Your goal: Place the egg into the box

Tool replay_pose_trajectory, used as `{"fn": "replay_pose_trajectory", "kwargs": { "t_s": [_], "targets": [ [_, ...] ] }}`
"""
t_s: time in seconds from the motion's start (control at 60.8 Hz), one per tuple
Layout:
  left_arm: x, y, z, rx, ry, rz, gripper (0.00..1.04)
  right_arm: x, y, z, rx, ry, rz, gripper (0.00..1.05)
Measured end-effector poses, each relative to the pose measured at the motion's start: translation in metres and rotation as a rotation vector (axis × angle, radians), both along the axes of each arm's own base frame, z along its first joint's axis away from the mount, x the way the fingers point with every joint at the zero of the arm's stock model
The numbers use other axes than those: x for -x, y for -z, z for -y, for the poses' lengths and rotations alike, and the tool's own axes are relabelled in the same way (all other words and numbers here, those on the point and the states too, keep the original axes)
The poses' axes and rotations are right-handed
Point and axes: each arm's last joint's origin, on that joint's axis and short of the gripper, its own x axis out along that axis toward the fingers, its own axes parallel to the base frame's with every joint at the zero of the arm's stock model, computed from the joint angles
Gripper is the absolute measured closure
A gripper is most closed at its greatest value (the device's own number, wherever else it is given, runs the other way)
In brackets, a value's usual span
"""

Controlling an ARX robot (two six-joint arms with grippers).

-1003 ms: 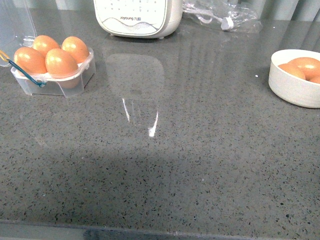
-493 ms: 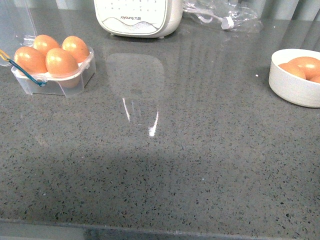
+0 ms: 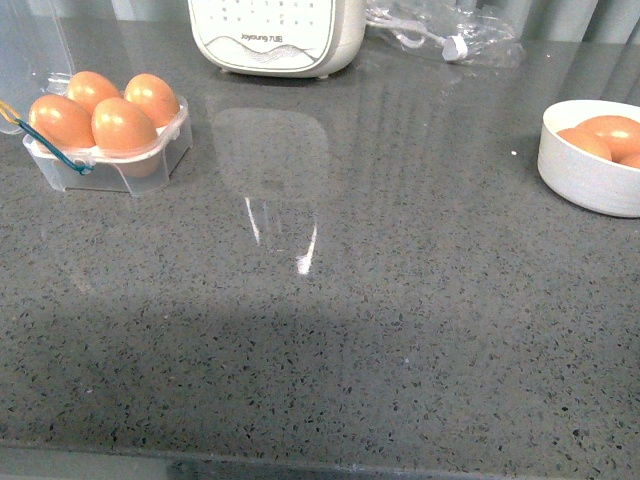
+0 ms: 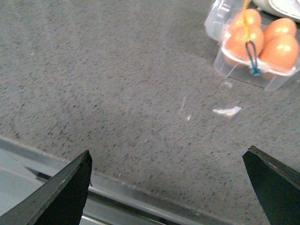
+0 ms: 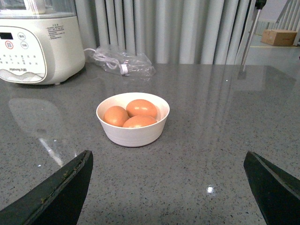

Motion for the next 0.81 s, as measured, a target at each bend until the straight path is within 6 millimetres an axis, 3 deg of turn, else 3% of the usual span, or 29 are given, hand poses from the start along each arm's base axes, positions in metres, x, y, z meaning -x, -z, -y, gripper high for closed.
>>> {"fn": "replay_pose_trajectory", "kwargs": {
  "t_s": [0.23, 0.345, 0.608, 0.805],
  "targets": [
    [-0.032, -0.022, -0.013, -0.003, 0.036, 0.074, 0.07, 0.0, 0.0, 0.0, 0.0, 0.0, 0.0, 0.07],
    [-0.061, -0.032, -0.02, -0.081, 0.018, 0.092, 0.07, 0.0, 0.0, 0.0, 0.0, 0.0, 0.0, 0.07],
    [-0.121, -0.041, -0.041, -0.186, 0.029, 0.058, 0.07, 0.0, 0.0, 0.0, 0.0, 0.0, 0.0, 0.07],
    [-0.151, -0.045, -0.057, -0.229, 0.002, 0.031, 0.07, 0.0, 0.0, 0.0, 0.0, 0.0, 0.0, 0.07]
  ]
}}
